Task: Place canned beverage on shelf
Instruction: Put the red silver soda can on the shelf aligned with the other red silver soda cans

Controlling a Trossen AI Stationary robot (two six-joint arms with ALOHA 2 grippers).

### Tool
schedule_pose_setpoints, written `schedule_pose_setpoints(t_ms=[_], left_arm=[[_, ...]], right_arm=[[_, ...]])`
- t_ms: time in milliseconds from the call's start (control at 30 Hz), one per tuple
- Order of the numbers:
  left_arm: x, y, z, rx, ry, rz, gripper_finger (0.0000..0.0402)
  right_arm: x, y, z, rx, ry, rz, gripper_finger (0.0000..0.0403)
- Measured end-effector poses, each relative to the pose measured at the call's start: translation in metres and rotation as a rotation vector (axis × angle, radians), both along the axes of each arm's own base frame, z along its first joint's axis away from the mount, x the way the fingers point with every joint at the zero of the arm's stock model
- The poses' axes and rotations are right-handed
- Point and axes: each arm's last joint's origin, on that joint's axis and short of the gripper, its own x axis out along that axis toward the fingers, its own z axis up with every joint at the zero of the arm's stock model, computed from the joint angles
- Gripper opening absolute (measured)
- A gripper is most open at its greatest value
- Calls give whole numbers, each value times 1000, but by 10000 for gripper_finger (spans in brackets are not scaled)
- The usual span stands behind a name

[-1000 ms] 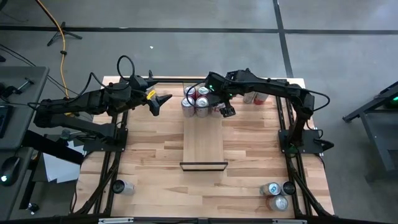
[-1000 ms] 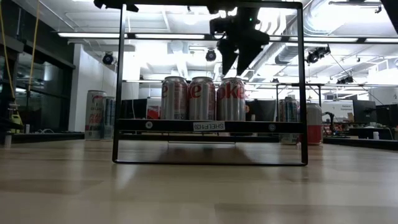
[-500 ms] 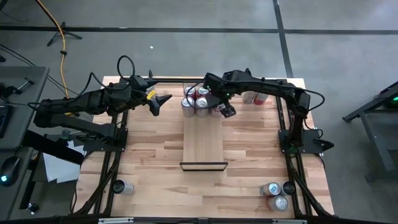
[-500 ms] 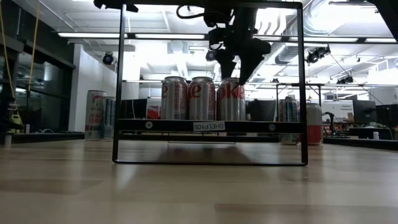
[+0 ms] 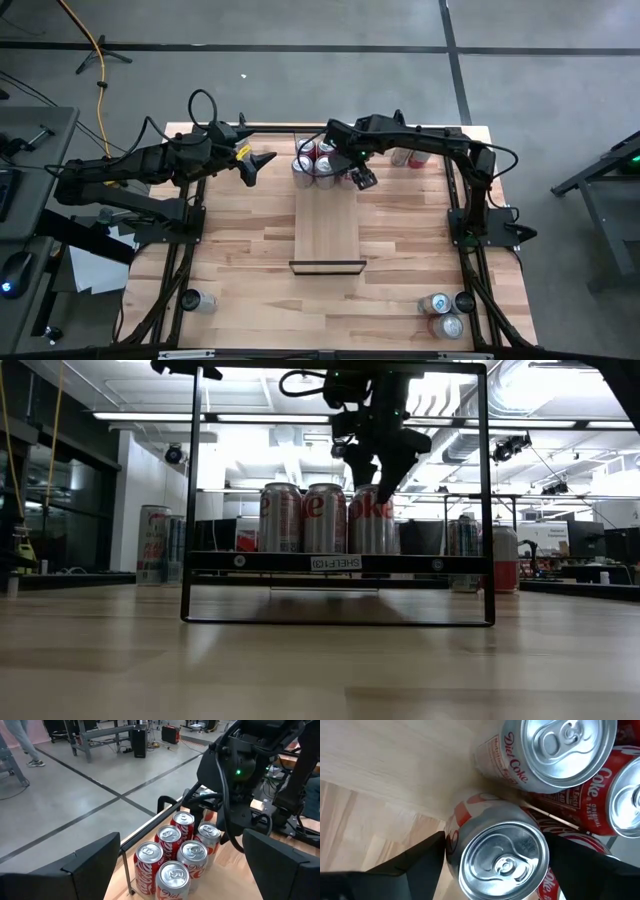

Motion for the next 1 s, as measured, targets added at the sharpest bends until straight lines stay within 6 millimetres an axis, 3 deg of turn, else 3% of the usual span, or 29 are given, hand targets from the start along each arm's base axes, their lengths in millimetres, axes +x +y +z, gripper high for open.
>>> schedule_pose_setpoints(t_ms=[433, 1000], left_arm=[[0, 0, 0, 0, 0, 0, 365], [0, 0, 0, 0, 0, 0, 365]], right_arm=[[0, 4, 0, 41, -58, -513, 297], [6, 7, 1, 120, -186, -902, 296]])
